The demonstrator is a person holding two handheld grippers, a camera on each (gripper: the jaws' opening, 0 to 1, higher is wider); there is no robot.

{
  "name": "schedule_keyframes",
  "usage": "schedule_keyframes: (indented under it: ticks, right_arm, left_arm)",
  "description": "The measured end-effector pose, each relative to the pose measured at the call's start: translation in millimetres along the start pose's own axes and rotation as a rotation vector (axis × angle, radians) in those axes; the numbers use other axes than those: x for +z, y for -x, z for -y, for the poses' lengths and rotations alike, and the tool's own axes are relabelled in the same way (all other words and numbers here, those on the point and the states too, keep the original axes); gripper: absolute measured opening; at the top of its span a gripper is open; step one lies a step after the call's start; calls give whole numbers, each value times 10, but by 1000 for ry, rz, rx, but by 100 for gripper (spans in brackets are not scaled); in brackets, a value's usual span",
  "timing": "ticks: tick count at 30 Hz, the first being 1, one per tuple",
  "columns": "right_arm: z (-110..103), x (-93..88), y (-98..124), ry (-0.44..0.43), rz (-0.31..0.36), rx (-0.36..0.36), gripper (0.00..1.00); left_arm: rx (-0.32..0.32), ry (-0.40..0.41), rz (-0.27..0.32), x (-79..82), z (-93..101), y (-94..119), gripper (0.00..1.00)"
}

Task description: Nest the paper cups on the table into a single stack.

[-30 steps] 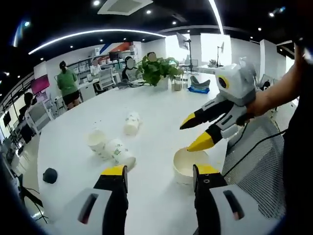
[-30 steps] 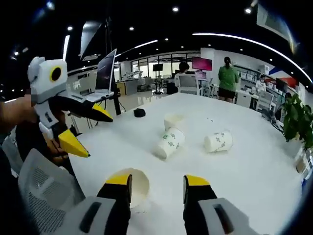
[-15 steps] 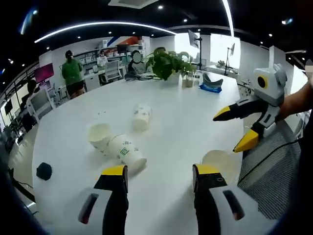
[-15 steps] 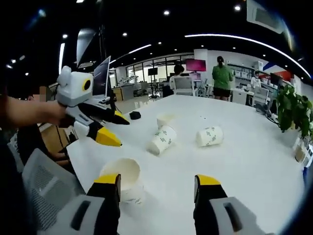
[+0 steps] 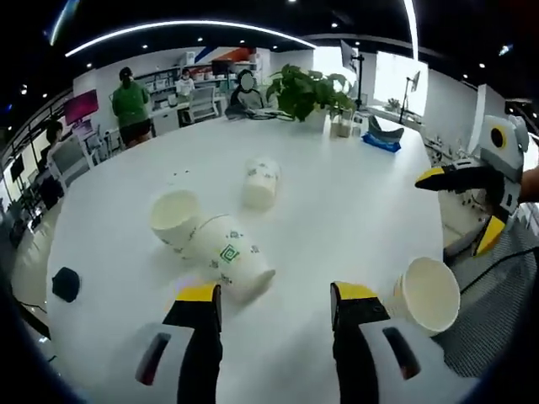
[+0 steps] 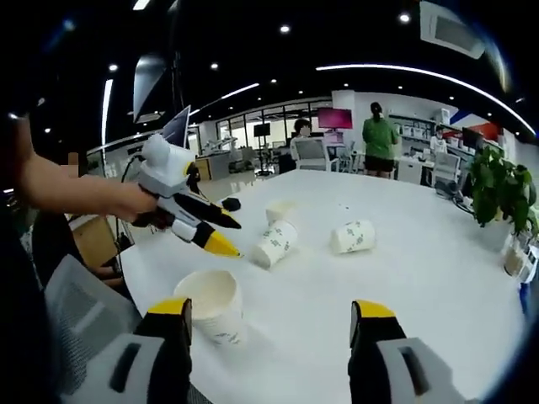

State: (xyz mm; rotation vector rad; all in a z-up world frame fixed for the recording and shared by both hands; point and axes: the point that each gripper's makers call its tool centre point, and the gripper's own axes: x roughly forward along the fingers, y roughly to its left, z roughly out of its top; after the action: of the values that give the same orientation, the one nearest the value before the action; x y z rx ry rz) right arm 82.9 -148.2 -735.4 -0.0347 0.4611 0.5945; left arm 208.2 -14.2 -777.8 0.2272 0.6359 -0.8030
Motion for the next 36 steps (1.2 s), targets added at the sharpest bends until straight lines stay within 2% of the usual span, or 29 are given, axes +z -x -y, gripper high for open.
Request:
schedule_keyframes:
  ticks: [4,7,12,17,20,23,31,36]
  right_arm:
    - [-1,1,26,-39,18,2,85]
    - [-12,-18,44,-44,21,-3,86]
    - [-23,-2,58,-39,29,-12,87]
    - [-50,-40,43,-10,16,-11,86]
    - [-58,-71,28,2,3,-8,86]
    - [-60,-76,26,4,0,-7,85]
    - [-39,-99,33,-8,-6,-13,84]
    - [-51,-113,30,-1,-12,-11,84]
  left_arm:
    - [15,40,-16,-35,-75,-143,50]
    - [37,62,-35,-73,-133,-220,49]
    - [40,107,-49,-104,-190,-334,49]
    - [52,198,-45,-86,-217,-418,49]
    - [49,281,-44,-69,-207,-473,49]
    - [69,313,-50,-92,-252,-498,47]
    - [91,400,-67,-153,-187,-483,39]
    - [95,397,-64,-136,-157,-487,36]
